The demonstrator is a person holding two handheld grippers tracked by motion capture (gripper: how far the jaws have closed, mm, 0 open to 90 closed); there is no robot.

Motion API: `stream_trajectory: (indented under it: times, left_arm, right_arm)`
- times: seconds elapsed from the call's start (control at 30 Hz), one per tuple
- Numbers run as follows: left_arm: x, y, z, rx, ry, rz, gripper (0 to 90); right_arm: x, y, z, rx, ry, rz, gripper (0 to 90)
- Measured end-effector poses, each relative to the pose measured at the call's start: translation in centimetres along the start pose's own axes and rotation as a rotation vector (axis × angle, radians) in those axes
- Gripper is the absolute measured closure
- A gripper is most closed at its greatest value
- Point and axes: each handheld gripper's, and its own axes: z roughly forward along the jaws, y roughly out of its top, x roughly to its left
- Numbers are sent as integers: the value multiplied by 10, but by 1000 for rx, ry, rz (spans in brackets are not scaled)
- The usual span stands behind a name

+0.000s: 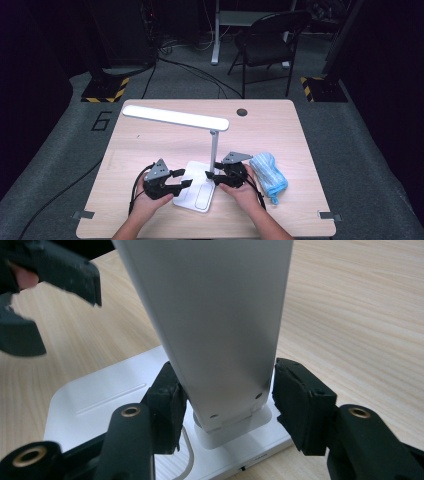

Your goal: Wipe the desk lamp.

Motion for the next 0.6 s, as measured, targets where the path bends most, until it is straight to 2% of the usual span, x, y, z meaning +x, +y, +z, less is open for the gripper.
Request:
stream_trajectory:
  times: [0.13,0.37,0.43,0.5,0.6]
  left_arm:
    - [-1,-6,4,9,7,-20,484]
    - [-5,-8,6,13,31,-24,484]
    - [-7,-8,5,29,35,-8,484]
    - [-8,-9,3,36,34,-8,485]
    - [-9,-10,2,29,42,-21,486]
  right_arm:
    - [1,0,-1,2,-11,-1,506]
    - [1,0,-6,14,-19,-2,507]
    - [3,-1,-12,23,-15,0,503]
    - [3,-2,-18,21,-13,-4,503]
    - [5,-4,-29,12,-36,4,496]
